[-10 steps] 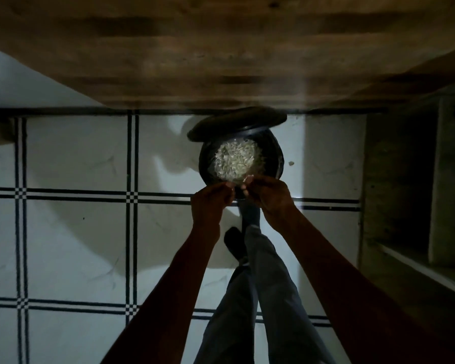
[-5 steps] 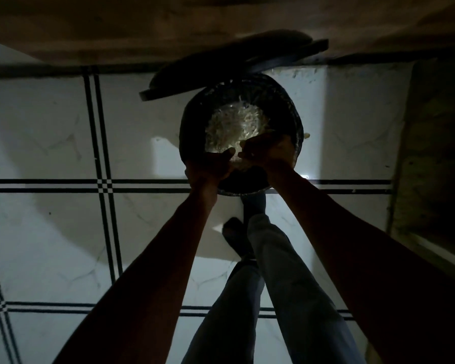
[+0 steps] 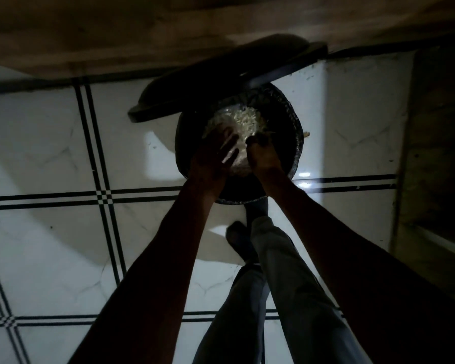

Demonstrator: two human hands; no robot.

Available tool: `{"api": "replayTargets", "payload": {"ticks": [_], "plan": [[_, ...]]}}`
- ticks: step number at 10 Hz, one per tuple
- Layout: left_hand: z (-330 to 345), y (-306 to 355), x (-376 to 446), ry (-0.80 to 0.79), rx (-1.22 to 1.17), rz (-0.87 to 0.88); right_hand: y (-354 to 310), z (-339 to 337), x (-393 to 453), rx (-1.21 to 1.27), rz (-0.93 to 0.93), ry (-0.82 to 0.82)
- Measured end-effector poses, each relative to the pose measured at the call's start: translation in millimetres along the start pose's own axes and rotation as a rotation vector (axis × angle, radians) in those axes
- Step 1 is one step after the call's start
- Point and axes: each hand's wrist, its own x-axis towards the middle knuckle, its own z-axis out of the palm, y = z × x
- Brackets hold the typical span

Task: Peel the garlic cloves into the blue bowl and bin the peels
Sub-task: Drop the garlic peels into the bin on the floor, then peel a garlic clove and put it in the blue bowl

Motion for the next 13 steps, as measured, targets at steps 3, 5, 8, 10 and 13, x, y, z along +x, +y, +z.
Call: {"api": "replayTargets", "payload": {"ticks": [3,5,8,10,13], "plan": [[26.0,16.7,-62.0,-0.202,0.025,0.013,-8.5,-35.1,-44.8,0.051,-0.050,0.070],[91.7,34.6,-189.7,-0.176,0.512,-0.001,-40.9,-129.6,-181.0,0.222,-0.220,0.241],[242.7,-16.0,-428.2,-0.571,0.959,0.287,0.7,-304.6,-469.7,0.421,-0.394,0.711],[339.9,-145.5,-570.7,-1.013,1.229,0.363,113.3,-382.6,-637.3,0.616,-0.378,1.119],[463.4,-385.1,-675.0,-1.343,1.504,0.455,310.6,-489.8,-762.6,0.817,-0.184,1.444]]}}
